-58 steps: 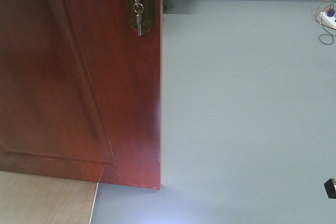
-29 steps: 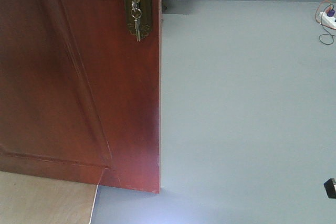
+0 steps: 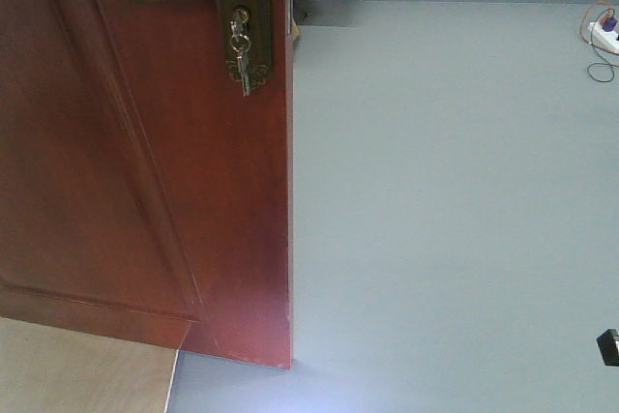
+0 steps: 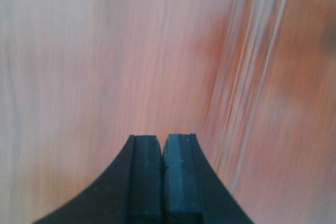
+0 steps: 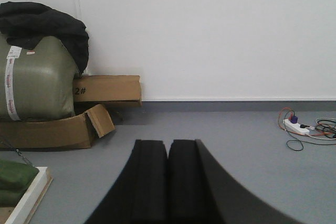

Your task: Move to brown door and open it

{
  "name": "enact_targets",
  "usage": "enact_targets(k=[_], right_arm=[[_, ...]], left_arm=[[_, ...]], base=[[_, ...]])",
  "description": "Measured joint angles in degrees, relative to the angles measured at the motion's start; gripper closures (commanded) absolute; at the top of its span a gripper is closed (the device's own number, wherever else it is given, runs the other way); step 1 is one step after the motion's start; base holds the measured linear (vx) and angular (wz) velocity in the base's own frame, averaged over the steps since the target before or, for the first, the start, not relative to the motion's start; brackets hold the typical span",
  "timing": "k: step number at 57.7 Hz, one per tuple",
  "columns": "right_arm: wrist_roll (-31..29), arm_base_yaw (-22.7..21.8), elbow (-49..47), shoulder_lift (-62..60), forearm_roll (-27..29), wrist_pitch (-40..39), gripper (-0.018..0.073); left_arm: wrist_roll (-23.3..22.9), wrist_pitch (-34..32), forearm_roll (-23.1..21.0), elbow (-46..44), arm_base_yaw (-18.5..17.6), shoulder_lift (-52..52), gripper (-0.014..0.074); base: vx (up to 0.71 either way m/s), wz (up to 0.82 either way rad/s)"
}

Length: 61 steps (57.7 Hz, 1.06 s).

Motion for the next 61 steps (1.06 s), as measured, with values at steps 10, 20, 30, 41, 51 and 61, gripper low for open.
enact_targets(k=[10, 20, 30, 41, 51, 61], right_arm=[[0.00, 0.00, 0.00, 0.00, 0.00, 0.00, 0.0559], [0.00, 0.00, 0.00, 0.00, 0.00, 0.00, 0.0559], [0.00, 0.00, 0.00, 0.00, 0.00, 0.00, 0.0559], [0.00, 0.00, 0.00, 0.00, 0.00, 0.00, 0.0559], [0.00, 0.00, 0.00, 0.00, 0.00, 0.00, 0.0559], [0.00, 0.00, 0.00, 0.00, 0.00, 0.00, 0.0559]], left_arm=[[5.76, 5.08, 1.18, 0.15, -2.63, -6.93, 0.0600], [8.85, 6.37, 1.62, 0.15, -4.16, -8.45, 0.0600], [8.85, 6.54, 1.68, 0.15, -4.16, -8.45, 0.0600], [8.85, 7.00, 1.72, 0.15, -4.16, -8.45, 0.0600], [8.85, 7.00, 1.72, 0.15, -4.16, -8.45, 0.0600], [8.85, 7.00, 1.72, 0.15, -4.16, -8.45, 0.0600]], base=[[0.00, 0.00], [0.00, 0.00], [0.00, 0.00], [0.00, 0.00], [0.00, 0.00], [0.00, 0.00]])
